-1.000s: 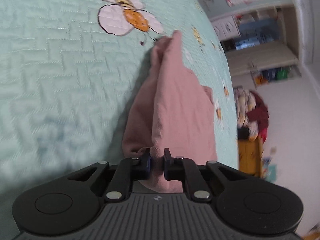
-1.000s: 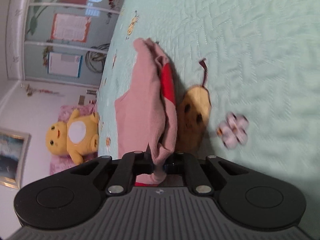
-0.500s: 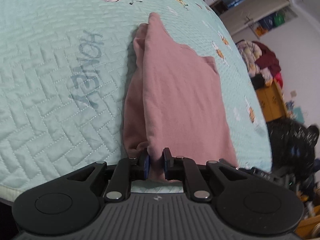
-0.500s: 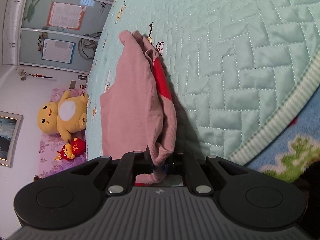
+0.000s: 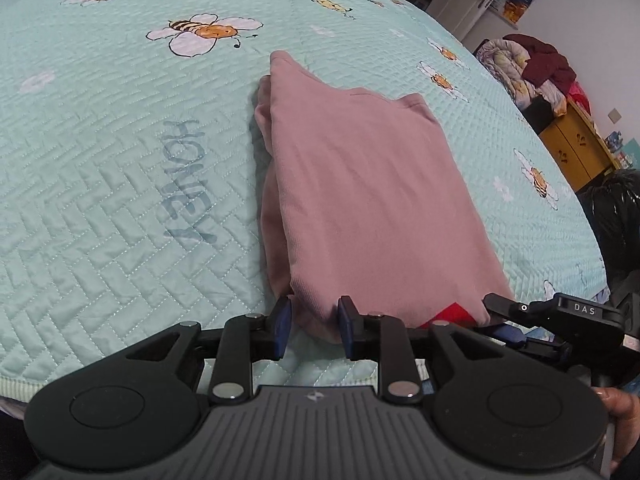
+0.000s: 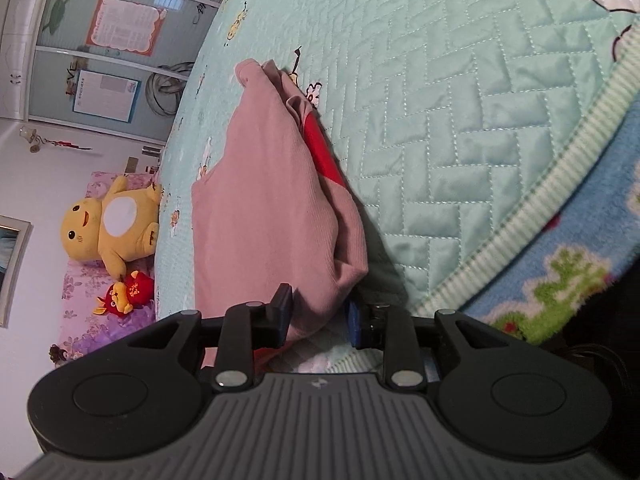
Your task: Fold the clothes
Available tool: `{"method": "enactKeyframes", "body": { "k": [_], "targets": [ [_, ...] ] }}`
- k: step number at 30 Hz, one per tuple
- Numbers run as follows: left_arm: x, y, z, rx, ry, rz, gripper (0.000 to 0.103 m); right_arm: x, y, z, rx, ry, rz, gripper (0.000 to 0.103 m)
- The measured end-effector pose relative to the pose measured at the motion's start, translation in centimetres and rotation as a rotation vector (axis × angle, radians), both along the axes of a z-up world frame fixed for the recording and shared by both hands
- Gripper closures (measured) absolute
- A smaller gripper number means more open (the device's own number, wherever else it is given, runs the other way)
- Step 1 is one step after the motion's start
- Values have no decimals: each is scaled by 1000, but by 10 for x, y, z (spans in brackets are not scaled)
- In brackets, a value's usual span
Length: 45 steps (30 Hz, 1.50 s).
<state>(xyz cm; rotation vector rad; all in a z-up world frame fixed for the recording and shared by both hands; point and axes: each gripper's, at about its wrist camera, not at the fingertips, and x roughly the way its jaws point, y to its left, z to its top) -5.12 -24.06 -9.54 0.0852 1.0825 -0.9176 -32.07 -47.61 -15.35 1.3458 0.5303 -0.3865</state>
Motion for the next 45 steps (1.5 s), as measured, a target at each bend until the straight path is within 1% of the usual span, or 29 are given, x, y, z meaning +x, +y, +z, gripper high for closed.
{"method": "enactKeyframes", "body": {
  "k": [2,9,16,25,30,45],
  "targets": [
    [-2,1,1,6,-13,-2,76,-1,0,0,3,4,-2,68],
    [-12,9,8,22,-59,-2,73,-3,3,1,1,8,-2,67],
    [-19,13,16,17,-88,-4,72,-4,5,3,5,8,-3,63],
    [-25,14,26,14,-133,-10,70,-6,6,5,3,-1,-9,62],
    [-27,15,30,11,-151,-8,64,-10,6,7,-2,-12,-11,62],
    [-35,14,38,11,-185,-19,64,-24,7,10,-5,-37,-39,61]
  ]
}}
